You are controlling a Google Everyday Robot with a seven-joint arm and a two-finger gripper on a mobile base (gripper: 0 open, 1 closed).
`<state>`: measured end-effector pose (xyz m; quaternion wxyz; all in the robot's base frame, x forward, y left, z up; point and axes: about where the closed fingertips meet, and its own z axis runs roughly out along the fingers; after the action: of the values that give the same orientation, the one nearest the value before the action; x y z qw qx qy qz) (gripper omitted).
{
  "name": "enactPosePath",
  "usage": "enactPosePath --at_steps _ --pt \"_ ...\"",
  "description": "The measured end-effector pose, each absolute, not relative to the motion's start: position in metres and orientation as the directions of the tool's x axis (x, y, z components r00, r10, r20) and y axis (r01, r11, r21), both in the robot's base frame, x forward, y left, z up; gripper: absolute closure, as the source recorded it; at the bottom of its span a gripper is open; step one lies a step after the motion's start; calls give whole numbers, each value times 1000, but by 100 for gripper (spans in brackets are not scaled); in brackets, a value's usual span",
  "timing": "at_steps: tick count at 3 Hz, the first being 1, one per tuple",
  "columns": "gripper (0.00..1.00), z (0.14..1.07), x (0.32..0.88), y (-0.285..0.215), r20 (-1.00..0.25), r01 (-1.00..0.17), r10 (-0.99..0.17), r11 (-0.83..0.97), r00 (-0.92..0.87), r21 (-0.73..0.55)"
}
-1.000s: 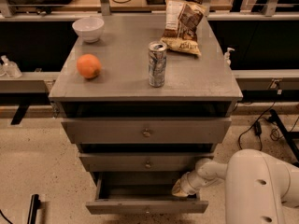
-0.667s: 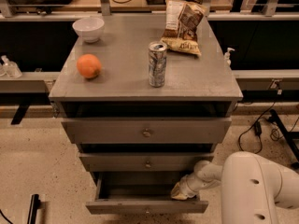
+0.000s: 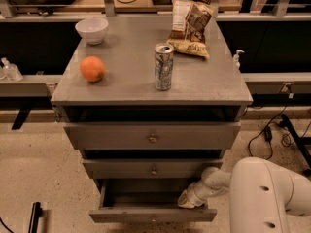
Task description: Open bottom drawer
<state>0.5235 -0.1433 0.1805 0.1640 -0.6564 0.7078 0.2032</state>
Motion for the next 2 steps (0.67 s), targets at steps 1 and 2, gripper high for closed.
enactPosePath --at_steps 1,2 --pt "100 174 507 -142 -498 -995 -863 47 -87 93" --pt "100 176 507 -142 -498 -995 -863 47 -87 93"
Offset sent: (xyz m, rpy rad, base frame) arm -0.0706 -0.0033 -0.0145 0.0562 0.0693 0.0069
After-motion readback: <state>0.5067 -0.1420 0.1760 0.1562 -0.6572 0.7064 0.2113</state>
